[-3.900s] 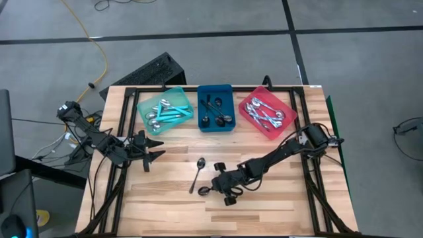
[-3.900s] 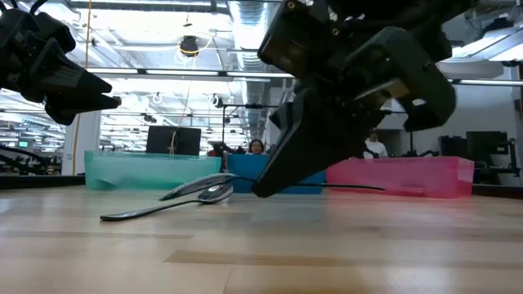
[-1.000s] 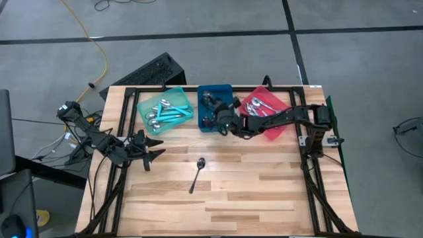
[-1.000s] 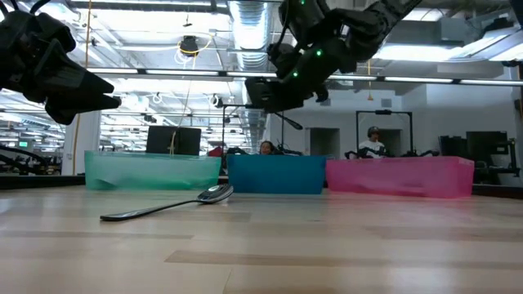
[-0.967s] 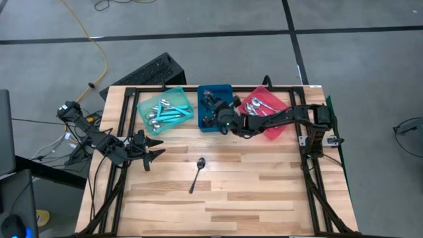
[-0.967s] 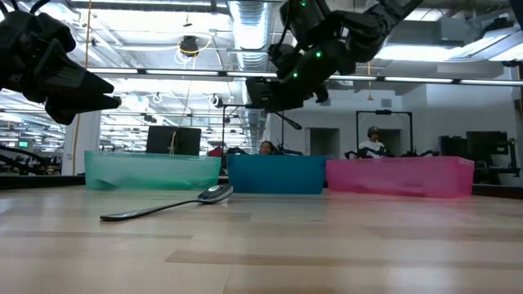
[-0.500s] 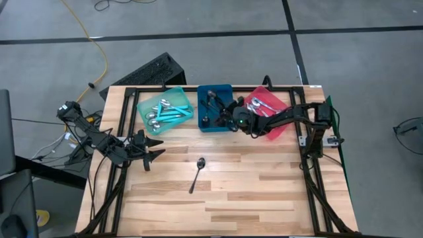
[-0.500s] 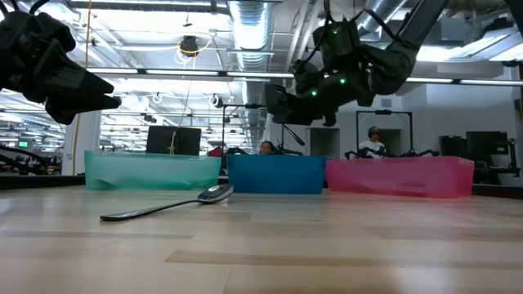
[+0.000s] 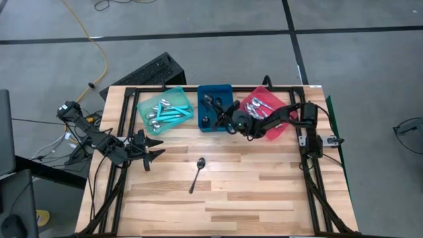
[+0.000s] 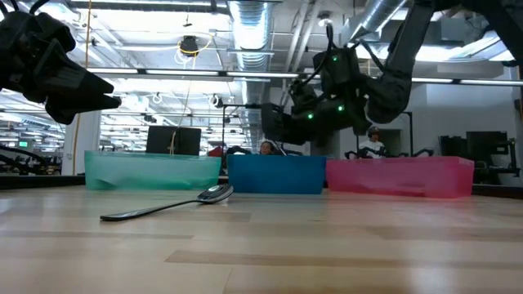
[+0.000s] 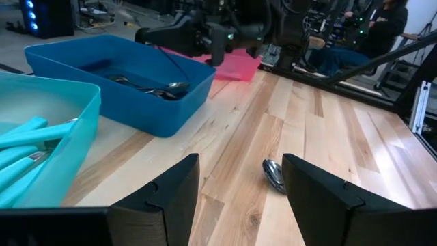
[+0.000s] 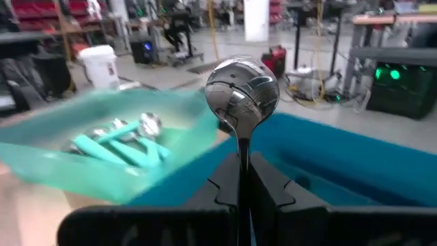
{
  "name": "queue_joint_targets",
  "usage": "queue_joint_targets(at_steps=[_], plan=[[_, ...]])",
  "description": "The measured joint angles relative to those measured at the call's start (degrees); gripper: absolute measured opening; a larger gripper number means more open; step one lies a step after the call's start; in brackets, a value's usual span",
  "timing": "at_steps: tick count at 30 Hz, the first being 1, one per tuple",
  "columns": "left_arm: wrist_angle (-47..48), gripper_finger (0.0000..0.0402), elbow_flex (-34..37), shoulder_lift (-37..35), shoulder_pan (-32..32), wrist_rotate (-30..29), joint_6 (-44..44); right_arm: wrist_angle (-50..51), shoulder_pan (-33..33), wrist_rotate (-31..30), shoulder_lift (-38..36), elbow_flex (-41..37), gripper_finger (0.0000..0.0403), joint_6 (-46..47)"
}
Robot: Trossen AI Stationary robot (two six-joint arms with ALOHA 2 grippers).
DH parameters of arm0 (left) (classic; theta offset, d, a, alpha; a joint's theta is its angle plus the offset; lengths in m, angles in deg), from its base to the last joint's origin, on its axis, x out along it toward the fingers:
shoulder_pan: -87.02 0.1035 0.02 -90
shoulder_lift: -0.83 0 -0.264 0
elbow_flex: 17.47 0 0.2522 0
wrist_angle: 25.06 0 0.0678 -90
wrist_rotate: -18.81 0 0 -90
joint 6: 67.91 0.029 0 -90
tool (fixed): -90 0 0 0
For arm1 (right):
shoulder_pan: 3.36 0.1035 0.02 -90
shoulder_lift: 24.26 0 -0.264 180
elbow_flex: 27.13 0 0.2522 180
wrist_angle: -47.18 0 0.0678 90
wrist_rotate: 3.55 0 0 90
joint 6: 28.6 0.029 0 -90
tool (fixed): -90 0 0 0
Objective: Sort silverware by color (type)
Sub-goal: Put the black spoon into the blue bin
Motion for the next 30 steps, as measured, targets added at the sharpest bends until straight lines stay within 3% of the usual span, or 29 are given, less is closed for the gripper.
queue_joint_targets(at_steps=[9, 15, 19, 30], plan=[[0.0, 0.0194, 0.0, 0.0, 0.0, 0.0, 0.0, 9.8, -1.0, 0.1, -2.4, 0.0, 0.0036, 3.2], [0.0, 0.0194, 0.0, 0.0, 0.0, 0.0, -0.1, 18.9, -4.5, 7.9, -6.0, 0.0, 0.0036, 5.7], [0.0, 0.0194, 0.0, 0.0, 0.0, 0.0, -0.1, 19.3, -7.5, 12.8, -6.3, 0.1, 0.0034, 9.2], [0.0, 0.0194, 0.0, 0.0, 0.0, -0.3, -0.1, 20.3, -8.8, 16.9, -5.8, 0.1, 0.0034, 11.4]])
